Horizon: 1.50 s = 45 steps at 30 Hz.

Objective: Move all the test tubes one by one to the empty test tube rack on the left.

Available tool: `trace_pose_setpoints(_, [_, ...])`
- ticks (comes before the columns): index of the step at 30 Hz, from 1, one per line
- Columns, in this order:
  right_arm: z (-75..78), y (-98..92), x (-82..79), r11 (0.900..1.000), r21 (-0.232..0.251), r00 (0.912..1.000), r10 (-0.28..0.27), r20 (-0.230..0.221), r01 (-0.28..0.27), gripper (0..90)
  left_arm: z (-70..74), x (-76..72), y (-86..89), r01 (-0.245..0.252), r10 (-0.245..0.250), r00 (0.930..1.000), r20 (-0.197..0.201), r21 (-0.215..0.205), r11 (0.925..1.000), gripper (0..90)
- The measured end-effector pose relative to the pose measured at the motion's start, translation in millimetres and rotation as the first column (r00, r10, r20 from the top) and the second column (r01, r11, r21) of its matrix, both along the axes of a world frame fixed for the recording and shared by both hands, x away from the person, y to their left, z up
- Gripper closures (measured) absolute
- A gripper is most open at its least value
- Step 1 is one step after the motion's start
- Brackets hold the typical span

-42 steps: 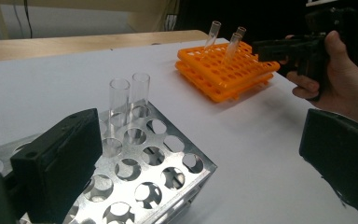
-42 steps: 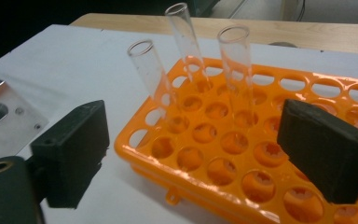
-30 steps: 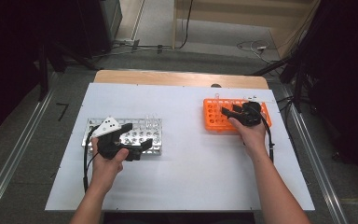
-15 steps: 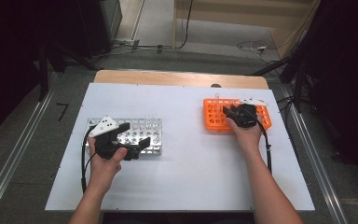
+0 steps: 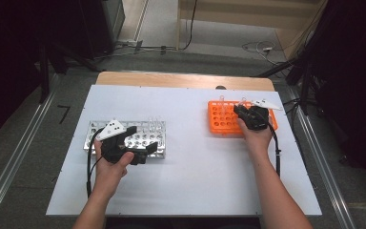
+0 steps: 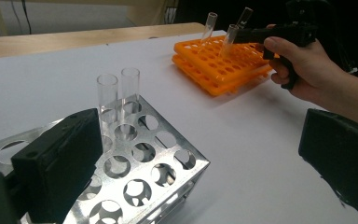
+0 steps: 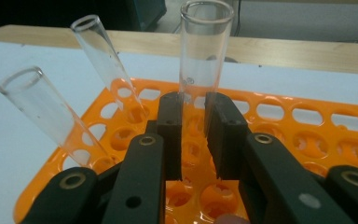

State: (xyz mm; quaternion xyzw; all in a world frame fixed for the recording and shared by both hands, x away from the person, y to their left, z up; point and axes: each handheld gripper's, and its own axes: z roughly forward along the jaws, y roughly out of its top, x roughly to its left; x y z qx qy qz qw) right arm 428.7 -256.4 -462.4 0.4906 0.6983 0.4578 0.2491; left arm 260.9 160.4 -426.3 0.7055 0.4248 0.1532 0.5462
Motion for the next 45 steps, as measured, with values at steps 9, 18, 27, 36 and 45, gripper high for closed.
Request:
trace_pose_setpoints(9, [17.4, -6.3, -12.5, 1.0, 0.019, 0.9993, 0.005, 0.037, -0.005, 73.9, 0.9, 0.7, -1.7, 0.011, -0.011, 0.9999, -0.003, -0.004, 0.9999, 0.0])
trace_pose_setpoints(18, [34.0, -11.0, -33.6, 0.999, 0.03, 0.9974, 0.024, 0.068, -0.026, 73.9, 1.6, 0.3, -4.4, 0.019, -0.019, 0.9998, -0.001, 0.002, 0.9998, 0.0])
trace_pose_setpoints(27, [37.6, -9.6, -61.6, 0.996, 0.008, 0.9926, 0.085, 0.087, -0.086, 73.9, 2.5, -0.4, -8.2, 0.029, -0.029, 0.9996, 0.001, 0.008, 0.9995, 0.0])
trace_pose_setpoints(36, [34.0, -1.2, -91.7, 0.99, -0.037, 0.9844, 0.138, 0.109, -0.135, 73.9, 3.4, -1.1, -13.1, 0.04, -0.04, 0.9992, 0.003, 0.013, 0.9991, 0.0])
trace_pose_setpoints(45, [25.3, 11.3, -113.8, 0.98, -0.04, 0.9747, 0.199, 0.101, -0.196, 73.9, 5.8, -3.4, -21.1, 0.065, -0.065, 0.9978, 0.011, 0.021, 0.9977, 0.0])
